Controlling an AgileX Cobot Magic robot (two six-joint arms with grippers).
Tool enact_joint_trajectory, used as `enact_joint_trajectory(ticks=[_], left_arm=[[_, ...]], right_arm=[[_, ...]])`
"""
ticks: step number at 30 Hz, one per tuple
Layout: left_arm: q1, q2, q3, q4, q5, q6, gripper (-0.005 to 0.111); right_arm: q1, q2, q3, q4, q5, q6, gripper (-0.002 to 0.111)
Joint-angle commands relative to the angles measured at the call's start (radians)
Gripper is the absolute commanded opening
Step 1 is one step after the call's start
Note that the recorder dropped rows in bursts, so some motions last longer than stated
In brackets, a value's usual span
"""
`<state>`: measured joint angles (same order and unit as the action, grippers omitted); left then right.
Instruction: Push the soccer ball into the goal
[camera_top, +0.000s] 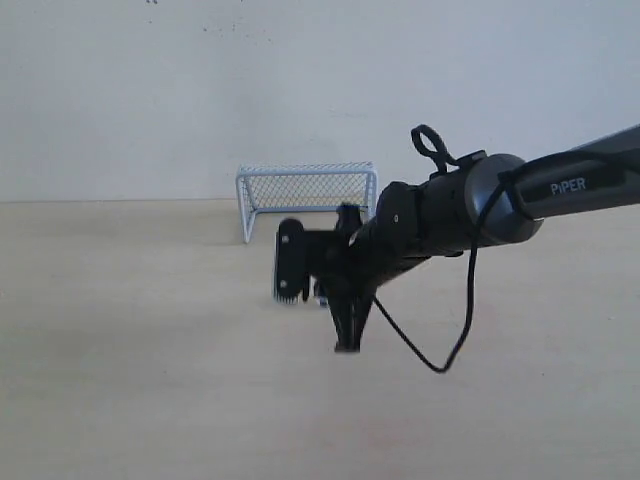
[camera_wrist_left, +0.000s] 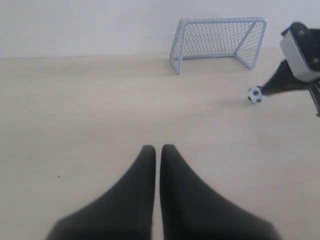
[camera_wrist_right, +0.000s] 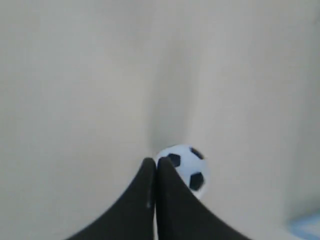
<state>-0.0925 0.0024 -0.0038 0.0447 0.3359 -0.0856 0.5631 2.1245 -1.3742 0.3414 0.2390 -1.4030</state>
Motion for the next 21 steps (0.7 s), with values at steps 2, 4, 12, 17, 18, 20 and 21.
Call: enact_joint_trajectory(ticks=[2, 4, 12, 17, 18, 20, 21], left_arm=[[0.004, -0.002, 0.004, -0.003, -0.006, 0.002, 0.004], [0.004, -0.002, 0.004, -0.003, -0.006, 0.002, 0.004], [0.004, -0.002, 0.004, -0.003, -0.006, 0.002, 0.004], [0.004, -0.002, 0.004, -0.003, -0.006, 0.002, 0.004], [0.004, -0.002, 0.004, -0.003, -0.006, 0.002, 0.004], [0.004, -0.002, 0.004, -0.003, -0.006, 0.002, 0.004], [0.004, -0.002, 0.004, -0.003, -0.006, 0.002, 0.004]], right_arm=[[0.001, -0.104, -0.007, -0.024, -0.19, 0.102, 0.0], [0.006, -0.154, 0.036, -0.038, -0.188, 0.089, 0.0], [0.004, -0.268, 0.198, -0.032, -0.141, 0.104, 0.0], [0.004, -0.338, 0.313, -0.03, -0.113, 0.173, 0.0], [0.004, -0.359, 0.329, -0.03, -0.093, 0.181, 0.0], [0.004, -0.405, 0.367, -0.03, -0.049, 0.228, 0.0], [0.004, -0.424, 0.38, -0.03, -0.028, 0.258, 0.0]])
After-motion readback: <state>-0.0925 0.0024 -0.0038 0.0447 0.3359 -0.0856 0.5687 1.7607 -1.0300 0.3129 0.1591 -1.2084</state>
